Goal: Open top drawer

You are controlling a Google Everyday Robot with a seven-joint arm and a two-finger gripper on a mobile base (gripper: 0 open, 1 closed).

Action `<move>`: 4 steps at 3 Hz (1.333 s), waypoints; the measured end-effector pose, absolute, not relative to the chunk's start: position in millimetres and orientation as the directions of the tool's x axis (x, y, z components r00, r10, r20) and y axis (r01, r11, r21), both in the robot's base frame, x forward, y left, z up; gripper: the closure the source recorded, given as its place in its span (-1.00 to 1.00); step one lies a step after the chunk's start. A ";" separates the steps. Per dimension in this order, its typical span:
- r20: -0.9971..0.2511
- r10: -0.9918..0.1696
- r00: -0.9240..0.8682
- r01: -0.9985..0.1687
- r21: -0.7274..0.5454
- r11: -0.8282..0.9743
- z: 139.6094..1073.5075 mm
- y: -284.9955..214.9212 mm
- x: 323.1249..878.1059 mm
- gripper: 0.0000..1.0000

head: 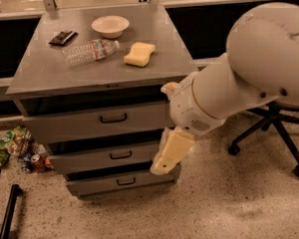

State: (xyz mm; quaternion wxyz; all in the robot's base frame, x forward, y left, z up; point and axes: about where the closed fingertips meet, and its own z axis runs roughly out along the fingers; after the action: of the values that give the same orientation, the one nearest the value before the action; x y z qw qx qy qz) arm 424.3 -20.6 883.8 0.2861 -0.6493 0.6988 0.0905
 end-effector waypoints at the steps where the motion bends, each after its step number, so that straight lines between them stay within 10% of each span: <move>1: -0.528 -0.846 0.073 -0.963 -0.257 0.077 833.7 12.4 472.8 -1.00; 4: -0.560 -0.815 0.151 -0.944 -0.327 0.050 722.9 66.6 623.9 -1.00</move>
Offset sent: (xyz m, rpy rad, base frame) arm 0.2394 0.1002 -0.2006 0.1276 -0.0910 0.1213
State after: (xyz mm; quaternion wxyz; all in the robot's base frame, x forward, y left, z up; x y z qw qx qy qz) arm 623.9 66.6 722.9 0.3315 -0.6824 0.6442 0.0972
